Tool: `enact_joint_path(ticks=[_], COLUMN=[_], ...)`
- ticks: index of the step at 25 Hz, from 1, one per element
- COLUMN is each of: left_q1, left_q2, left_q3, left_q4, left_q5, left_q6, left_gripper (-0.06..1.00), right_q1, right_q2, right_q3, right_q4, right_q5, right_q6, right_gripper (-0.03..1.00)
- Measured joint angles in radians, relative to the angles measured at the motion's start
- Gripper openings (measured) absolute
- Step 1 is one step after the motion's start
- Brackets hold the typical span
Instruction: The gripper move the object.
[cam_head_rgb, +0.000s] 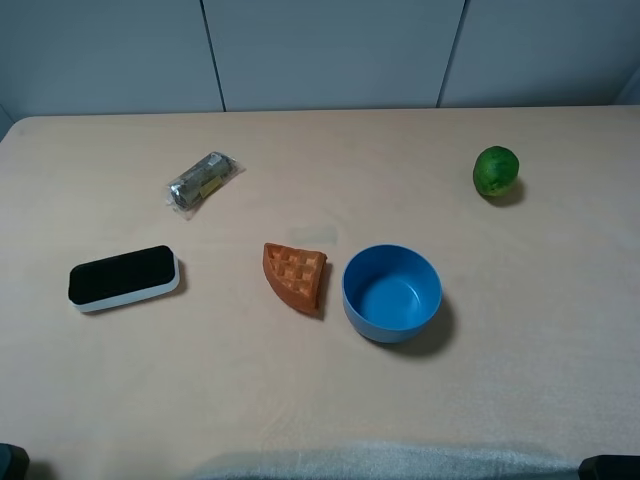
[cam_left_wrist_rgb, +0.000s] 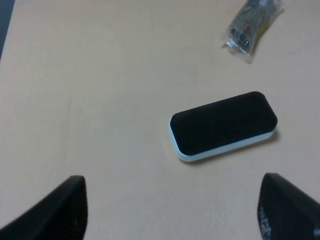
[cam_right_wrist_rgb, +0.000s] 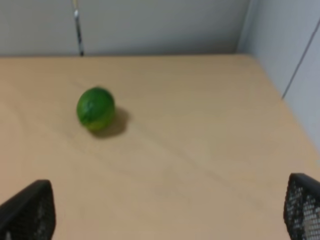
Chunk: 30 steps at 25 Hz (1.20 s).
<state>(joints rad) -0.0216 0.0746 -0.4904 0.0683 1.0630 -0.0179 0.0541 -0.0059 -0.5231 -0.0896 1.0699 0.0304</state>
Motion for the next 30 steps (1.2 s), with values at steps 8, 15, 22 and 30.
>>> enact_joint_path(ticks=[8, 15, 22, 30], left_q1=[0.0, 0.0, 0.0, 0.0], left_q2=[0.0, 0.0, 0.0, 0.0], left_q3=[0.0, 0.0, 0.0, 0.0], left_q4=[0.0, 0.0, 0.0, 0.0], left_q5=[0.0, 0.0, 0.0, 0.0], left_q6=[0.0, 0.0, 0.0, 0.0], left_gripper=[0.77, 0.77, 0.77, 0.77], right_q1=[0.0, 0.0, 0.0, 0.0], right_q2=[0.0, 0.0, 0.0, 0.0], right_q3=[0.013, 0.03, 0.03, 0.03], right_q4=[0.024, 0.03, 0.03, 0.03], right_q5=[-0.015, -0.04, -0.04, -0.04], right_q6=[-0.039, -0.076, -0.076, -0.076], right_gripper=[0.69, 0.69, 0.69, 0.69])
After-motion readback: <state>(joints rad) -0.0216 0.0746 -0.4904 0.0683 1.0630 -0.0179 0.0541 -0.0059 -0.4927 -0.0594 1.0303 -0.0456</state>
